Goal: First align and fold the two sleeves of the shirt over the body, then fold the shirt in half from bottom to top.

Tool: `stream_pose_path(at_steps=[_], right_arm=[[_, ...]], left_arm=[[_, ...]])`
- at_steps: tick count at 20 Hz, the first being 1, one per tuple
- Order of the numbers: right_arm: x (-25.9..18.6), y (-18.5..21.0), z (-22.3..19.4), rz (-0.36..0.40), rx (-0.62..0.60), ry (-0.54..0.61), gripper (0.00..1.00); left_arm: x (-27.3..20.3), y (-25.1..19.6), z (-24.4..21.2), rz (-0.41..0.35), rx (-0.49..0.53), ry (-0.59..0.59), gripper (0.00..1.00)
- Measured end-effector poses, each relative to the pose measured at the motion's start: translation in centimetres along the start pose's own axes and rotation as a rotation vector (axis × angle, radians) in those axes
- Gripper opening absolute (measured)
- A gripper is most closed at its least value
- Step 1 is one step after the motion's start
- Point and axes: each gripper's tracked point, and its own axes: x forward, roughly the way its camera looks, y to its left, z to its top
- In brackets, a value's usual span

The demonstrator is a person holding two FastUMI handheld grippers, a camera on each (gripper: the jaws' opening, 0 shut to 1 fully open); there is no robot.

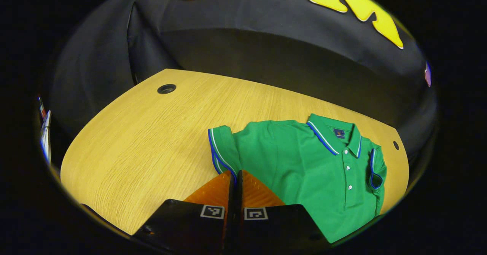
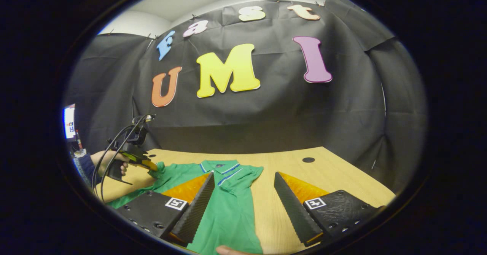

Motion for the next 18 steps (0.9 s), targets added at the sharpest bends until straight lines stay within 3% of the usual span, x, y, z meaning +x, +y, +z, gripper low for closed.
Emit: stream_pose_path(at_steps=[8, 10, 12, 14, 15, 16, 18], right_arm=[[-0.2, 0.0, 0.1, -0.002, -0.015, -0.010, 0.96], [-0.2, 0.0, 0.1, -0.003, -0.011, -0.013, 0.96], [-0.1, -0.1, 0.0, -0.002, -0.007, -0.009, 0.96], [0.0, -0.2, -0.2, -0.003, -0.005, -0.002, 0.96], [0.0, -0.2, -0.2, -0.002, -0.005, -0.001, 0.96], [0.1, -0.2, -0.1, -0.003, -0.004, -0.002, 0.96], [0.0, -0.2, -0.2, 0.000, -0.003, -0.004, 0.96]], left_arm=[[-0.5, -9.2, -1.2, -0.067, 0.271, 0.003, 0.07], [-0.9, -11.4, -2.0, -0.110, 0.285, 0.031, 0.09], [-1.1, -13.2, -2.4, -0.174, 0.274, 0.019, 0.30], [-2.2, -13.7, -1.8, -0.179, 0.257, -0.009, 0.62], [-3.0, -13.9, -1.6, -0.189, 0.246, -0.023, 0.85], [-3.9, -14.0, -1.2, -0.201, 0.230, -0.041, 0.90], [-6.2, -13.9, -0.7, -0.230, 0.194, -0.075, 0.91]])
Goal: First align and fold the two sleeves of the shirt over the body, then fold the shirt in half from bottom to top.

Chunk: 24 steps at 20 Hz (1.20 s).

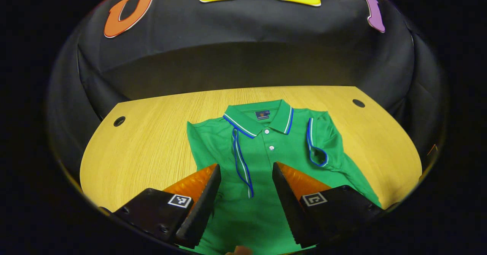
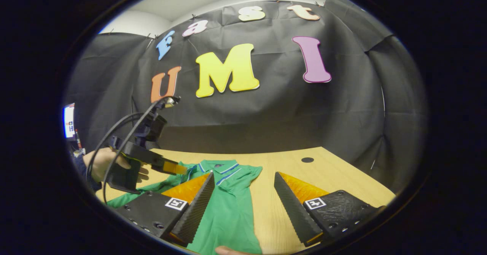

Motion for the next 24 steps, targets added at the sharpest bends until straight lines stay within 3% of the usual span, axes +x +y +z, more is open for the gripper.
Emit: stream_pose_path(at_steps=[4, 6, 13, 19, 24], right_arm=[[-0.4, -0.3, -0.6, 0.002, -0.033, -0.001, 1.00], [-1.5, -0.9, -1.7, -0.015, -0.056, 0.019, 0.96], [-7.3, -0.5, -2.2, -0.040, -0.172, 0.039, 0.96], [-15.0, 1.1, -9.4, -0.098, -0.174, 0.133, 0.95], [-17.5, -0.9, -15.5, -0.167, -0.136, 0.272, 0.95]], left_arm=[[-6.1, 1.2, 0.9, 0.003, -0.058, -0.128, 0.98], [-9.7, 1.7, 0.4, -0.015, -0.085, -0.192, 1.00], [-18.7, 5.5, -8.0, 0.094, -0.058, -0.305, 1.00], [-22.0, 8.5, -17.7, 0.216, -0.055, -0.262, 1.00], [-23.0, 7.5, -23.5, 0.132, -0.100, -0.178, 1.00]])
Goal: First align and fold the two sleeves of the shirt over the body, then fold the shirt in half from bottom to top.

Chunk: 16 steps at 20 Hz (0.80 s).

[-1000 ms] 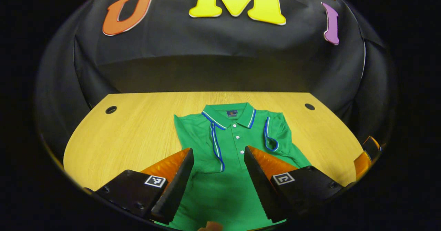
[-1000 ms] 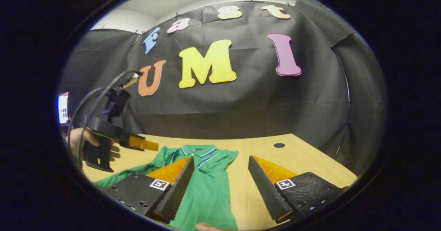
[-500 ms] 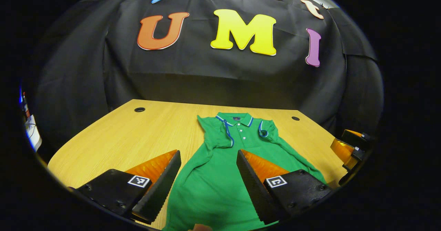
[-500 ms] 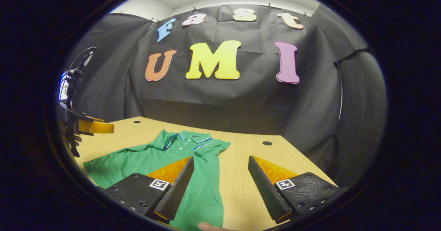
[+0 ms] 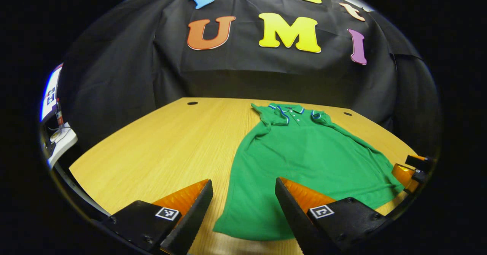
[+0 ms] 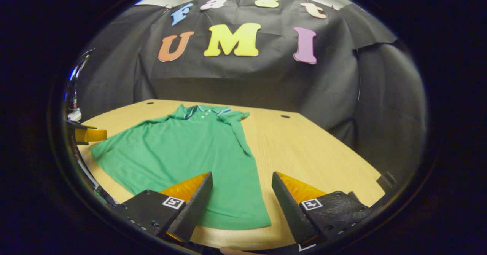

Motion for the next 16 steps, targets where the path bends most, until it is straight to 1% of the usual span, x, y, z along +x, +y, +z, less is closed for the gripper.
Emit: stream_pose_path(at_steps=[1, 2, 3, 4, 6, 7, 8, 10, 11, 12, 13, 14, 15, 16], right_arm=[[0.0, -0.8, -0.9, -0.021, 0.012, 0.029, 0.97], [-0.1, -1.0, -0.8, -0.015, 0.034, 0.008, 0.97], [-0.3, -1.3, -0.6, -0.028, 0.039, 0.005, 0.97], [-0.3, -1.3, -0.7, -0.026, 0.032, 0.010, 0.96], [-0.1, -1.0, -1.0, -0.017, 0.020, 0.010, 0.98], [-0.1, -0.9, -1.1, -0.012, 0.037, 0.012, 0.98], [-0.1, -0.8, -1.2, -0.002, 0.064, 0.019, 0.96], [0.0, -0.6, -1.3, 0.021, 0.109, 0.028, 0.95], [-0.1, -0.6, -1.3, 0.023, 0.103, 0.035, 0.95], [-0.2, -0.6, -1.4, 0.025, 0.099, 0.042, 0.94], [-0.3, -0.6, -1.3, 0.027, 0.097, 0.044, 0.95], [-0.3, -0.6, -1.2, 0.028, 0.098, 0.054, 0.94], [-0.5, -0.6, -1.4, 0.032, 0.109, 0.062, 0.94], [-0.8, -0.4, -1.2, 0.045, 0.117, 0.066, 0.94]], left_arm=[[-0.1, 0.3, -0.4, -0.001, 0.005, 0.005, 1.00], [0.0, 0.6, -0.7, 0.002, 0.008, 0.009, 1.00], [0.2, 0.7, -1.1, -0.002, 0.008, 0.015, 1.00], [0.3, 0.1, -1.7, -0.033, -0.001, 0.037, 1.00], [0.4, 0.5, -1.4, -0.022, 0.008, 0.024, 1.00], [0.5, 0.7, -2.0, -0.006, 0.012, 0.043, 1.00], [0.5, 0.8, -1.8, 0.007, 0.018, 0.032, 1.00], [0.4, 1.1, -2.0, 0.028, 0.026, 0.040, 0.92], [0.4, 1.0, -2.1, 0.032, 0.031, 0.051, 0.88], [0.3, 0.9, -2.1, 0.032, 0.031, 0.058, 0.85], [0.4, 0.7, -2.1, 0.031, 0.027, 0.067, 0.93], [0.2, 0.6, -2.1, 0.028, 0.022, 0.070, 0.85], [0.0, 0.6, -2.2, 0.024, 0.014, 0.075, 0.65], [0.0, 0.5, -2.2, 0.018, 0.003, 0.075, 0.59]])
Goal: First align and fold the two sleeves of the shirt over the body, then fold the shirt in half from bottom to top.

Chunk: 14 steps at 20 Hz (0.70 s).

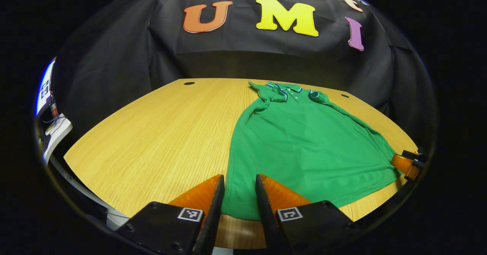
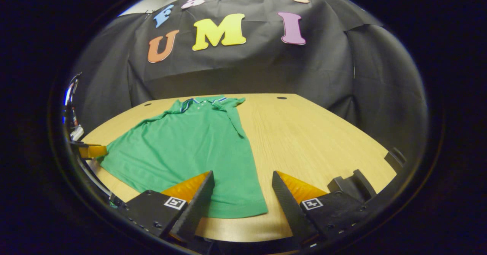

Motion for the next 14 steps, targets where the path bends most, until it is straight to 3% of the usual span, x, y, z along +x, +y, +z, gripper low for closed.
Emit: stream_pose_path(at_steps=[1, 3, 6, 7, 8, 14], right_arm=[[0.0, 0.2, -0.2, 0.006, -0.007, 0.001, 0.93], [0.1, 0.4, -0.4, 0.014, -0.013, -0.006, 0.82], [0.8, 1.0, -0.3, 0.028, 0.023, -0.008, 0.32], [1.0, 1.3, -0.4, 0.037, 0.034, -0.003, 0.26], [1.2, 1.4, -0.1, 0.041, 0.027, -0.013, 0.02], [0.8, 0.9, 2.1, 0.075, -0.012, -0.041, 0.00]], left_arm=[[0.0, -0.1, 0.0, -0.004, -0.006, -0.002, 0.51], [0.3, 0.0, 0.0, 0.002, 0.010, 0.000, 0.36], [0.6, -0.5, 0.3, -0.004, 0.013, -0.006, 0.15], [0.7, -0.7, 0.4, -0.007, 0.014, -0.010, 0.07], [0.8, -0.9, 0.4, -0.007, 0.015, -0.013, 0.06], [0.9, -2.2, 1.8, -0.061, 0.004, -0.036, 0.06]])
